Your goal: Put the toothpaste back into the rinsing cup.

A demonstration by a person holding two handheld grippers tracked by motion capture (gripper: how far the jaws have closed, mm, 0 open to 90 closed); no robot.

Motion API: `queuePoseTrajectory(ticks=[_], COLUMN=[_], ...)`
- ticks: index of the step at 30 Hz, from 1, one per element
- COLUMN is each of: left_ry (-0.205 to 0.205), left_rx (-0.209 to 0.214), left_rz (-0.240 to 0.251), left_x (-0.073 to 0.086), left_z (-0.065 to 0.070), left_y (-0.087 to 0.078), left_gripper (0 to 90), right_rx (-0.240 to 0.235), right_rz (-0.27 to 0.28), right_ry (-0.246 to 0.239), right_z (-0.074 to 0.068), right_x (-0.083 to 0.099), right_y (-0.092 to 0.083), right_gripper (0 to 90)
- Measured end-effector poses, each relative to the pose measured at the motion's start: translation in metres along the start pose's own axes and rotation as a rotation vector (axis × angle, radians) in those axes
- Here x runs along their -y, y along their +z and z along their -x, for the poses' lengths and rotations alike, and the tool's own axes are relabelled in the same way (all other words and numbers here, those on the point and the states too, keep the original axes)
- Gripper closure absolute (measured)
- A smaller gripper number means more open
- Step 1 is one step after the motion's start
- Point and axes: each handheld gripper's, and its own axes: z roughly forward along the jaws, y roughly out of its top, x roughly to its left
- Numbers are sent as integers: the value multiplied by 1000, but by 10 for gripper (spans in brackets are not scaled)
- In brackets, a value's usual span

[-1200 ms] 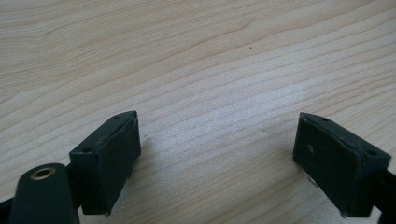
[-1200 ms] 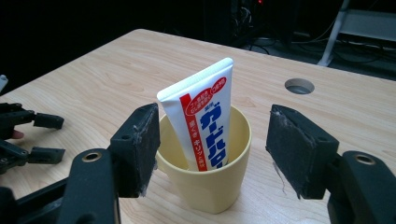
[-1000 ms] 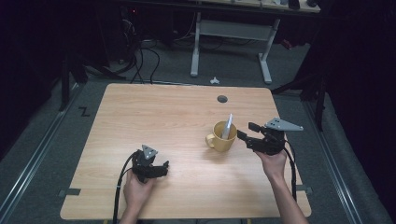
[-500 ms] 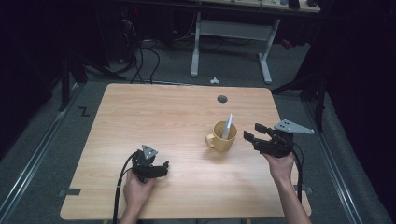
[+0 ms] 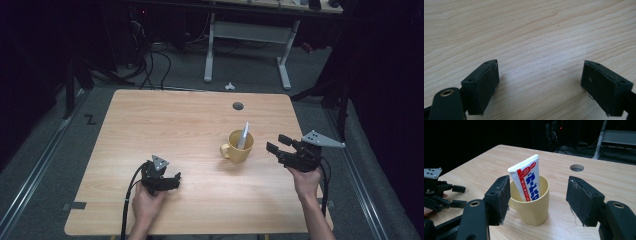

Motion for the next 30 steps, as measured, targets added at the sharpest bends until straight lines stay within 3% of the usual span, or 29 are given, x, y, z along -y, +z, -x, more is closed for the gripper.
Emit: queuePoseTrajectory(ticks=[12,30], left_ry=[-1,0], left_rx=[-1,-2], left_rz=[1,1], left_x=[0,0], left_z=[0,0], left_y=[0,0], left_gripper=[153,153], right_rx=[-18,-2], right_rz=[17,51], right_ry=[7,35], right_z=[-1,4], right_x=[4,15], right_y=[-12,-22], right_gripper=[366,378])
